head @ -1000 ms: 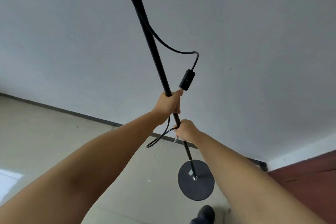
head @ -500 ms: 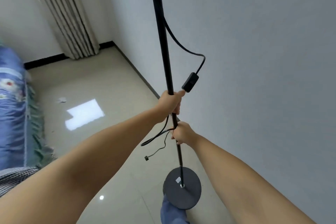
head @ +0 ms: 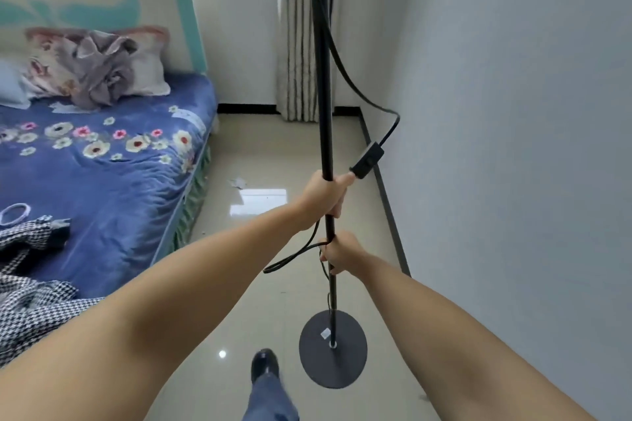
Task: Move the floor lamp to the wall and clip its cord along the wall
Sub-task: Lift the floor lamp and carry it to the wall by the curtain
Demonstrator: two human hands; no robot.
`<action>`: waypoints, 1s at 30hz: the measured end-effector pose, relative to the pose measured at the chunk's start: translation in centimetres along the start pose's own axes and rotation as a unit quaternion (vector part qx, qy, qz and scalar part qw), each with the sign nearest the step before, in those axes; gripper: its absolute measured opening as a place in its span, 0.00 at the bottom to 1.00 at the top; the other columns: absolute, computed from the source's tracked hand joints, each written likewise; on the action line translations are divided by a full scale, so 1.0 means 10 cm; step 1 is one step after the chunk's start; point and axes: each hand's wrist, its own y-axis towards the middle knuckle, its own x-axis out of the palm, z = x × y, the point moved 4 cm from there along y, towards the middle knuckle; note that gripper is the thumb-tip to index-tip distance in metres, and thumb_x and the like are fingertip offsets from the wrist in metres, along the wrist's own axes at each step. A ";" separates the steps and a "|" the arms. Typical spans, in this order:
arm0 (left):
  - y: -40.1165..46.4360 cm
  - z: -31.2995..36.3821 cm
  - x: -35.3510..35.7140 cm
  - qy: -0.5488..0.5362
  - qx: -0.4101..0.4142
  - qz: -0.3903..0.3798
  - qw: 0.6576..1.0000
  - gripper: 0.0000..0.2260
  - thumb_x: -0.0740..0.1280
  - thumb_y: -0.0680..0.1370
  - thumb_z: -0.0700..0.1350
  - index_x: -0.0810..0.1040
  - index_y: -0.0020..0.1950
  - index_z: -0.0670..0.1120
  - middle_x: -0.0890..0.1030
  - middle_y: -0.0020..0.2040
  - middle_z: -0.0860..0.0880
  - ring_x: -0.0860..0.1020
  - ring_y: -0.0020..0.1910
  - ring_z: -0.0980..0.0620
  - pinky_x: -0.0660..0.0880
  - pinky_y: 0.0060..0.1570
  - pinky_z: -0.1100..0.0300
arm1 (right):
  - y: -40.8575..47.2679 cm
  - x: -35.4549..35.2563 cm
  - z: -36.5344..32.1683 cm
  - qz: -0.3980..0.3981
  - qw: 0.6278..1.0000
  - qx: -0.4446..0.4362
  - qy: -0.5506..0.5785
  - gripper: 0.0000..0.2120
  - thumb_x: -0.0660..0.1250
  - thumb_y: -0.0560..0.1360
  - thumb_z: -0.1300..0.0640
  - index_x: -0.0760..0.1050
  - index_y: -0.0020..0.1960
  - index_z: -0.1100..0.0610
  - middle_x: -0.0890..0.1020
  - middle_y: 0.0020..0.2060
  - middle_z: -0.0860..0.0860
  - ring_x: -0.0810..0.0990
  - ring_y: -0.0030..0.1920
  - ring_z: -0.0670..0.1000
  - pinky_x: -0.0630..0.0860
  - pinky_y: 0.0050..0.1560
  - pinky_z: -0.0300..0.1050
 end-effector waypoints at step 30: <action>7.11 1.51 -2.58 0.081 -0.038 -0.007 0.996 0.28 0.60 0.78 0.47 0.62 0.16 0.50 0.63 0.15 0.53 0.62 0.15 0.54 0.62 0.25 0.61 | 6.32 -1.63 -3.78 -0.029 0.998 -0.003 0.048 0.09 0.58 0.77 0.56 0.71 0.44 0.61 0.76 0.32 0.51 0.75 0.30 0.46 0.73 0.19 0.38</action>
